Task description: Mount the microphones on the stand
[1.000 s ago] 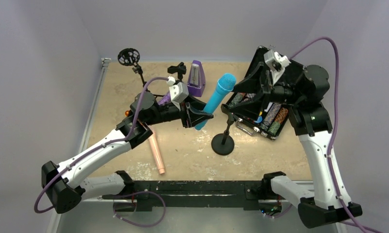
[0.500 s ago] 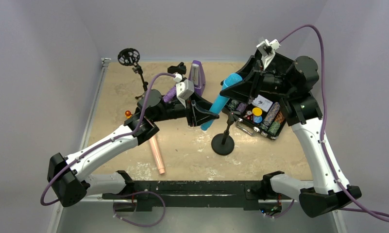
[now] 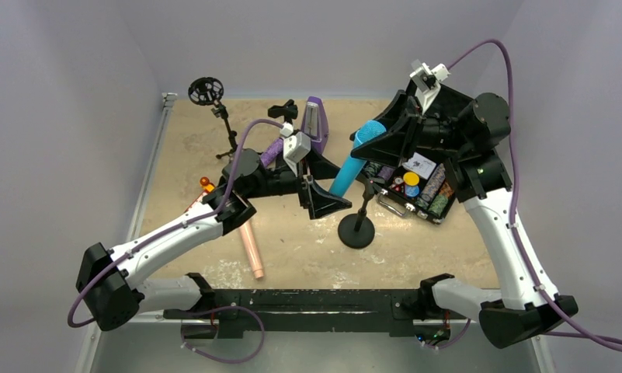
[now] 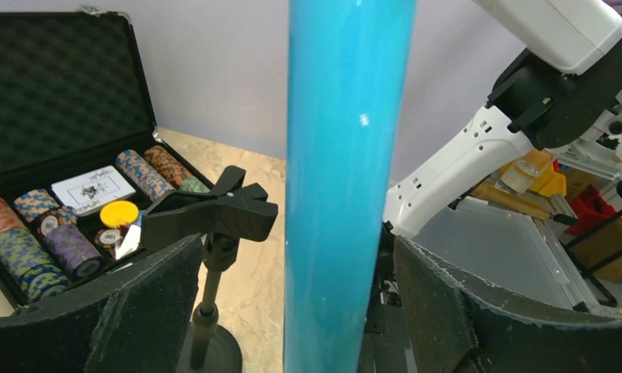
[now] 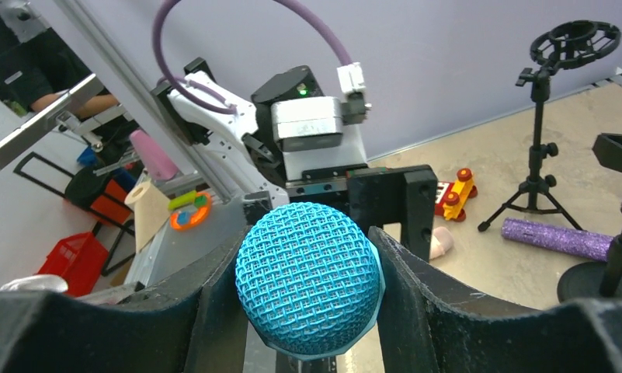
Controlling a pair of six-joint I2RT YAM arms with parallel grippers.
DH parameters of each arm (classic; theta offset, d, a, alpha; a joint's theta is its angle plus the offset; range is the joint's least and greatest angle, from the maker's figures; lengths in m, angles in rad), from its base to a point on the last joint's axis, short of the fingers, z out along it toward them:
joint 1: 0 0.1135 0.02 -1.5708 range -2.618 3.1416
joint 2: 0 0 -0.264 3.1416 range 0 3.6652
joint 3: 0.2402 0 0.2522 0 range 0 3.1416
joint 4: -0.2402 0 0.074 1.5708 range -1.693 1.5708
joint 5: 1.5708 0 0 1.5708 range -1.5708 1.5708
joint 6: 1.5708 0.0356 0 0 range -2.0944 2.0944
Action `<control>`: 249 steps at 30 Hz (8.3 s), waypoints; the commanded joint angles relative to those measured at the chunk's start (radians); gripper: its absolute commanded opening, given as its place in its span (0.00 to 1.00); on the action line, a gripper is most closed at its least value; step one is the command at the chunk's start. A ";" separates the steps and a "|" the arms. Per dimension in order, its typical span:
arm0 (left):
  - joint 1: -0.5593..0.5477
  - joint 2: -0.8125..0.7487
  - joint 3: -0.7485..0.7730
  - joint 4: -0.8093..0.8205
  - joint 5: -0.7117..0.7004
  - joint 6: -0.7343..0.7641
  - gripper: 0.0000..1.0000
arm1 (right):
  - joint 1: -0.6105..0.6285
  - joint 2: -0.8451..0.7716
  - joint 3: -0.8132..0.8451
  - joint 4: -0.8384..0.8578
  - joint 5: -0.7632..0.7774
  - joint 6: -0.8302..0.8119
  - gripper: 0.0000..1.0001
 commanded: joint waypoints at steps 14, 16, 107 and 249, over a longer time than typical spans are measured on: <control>0.017 -0.022 -0.071 0.124 0.031 0.004 0.00 | 0.027 0.002 -0.011 -0.030 -0.112 -0.150 0.79; 0.034 -0.066 -0.114 0.104 0.017 0.031 0.00 | 0.027 -0.010 0.040 -0.284 -0.097 -0.398 0.95; -0.013 0.035 -0.325 0.450 -0.009 0.183 0.00 | -0.042 -0.179 -0.228 -1.026 0.204 -1.471 0.73; -0.027 -0.558 -0.414 -0.417 -0.871 0.227 0.99 | -0.214 0.514 -0.149 0.270 0.344 -0.807 0.85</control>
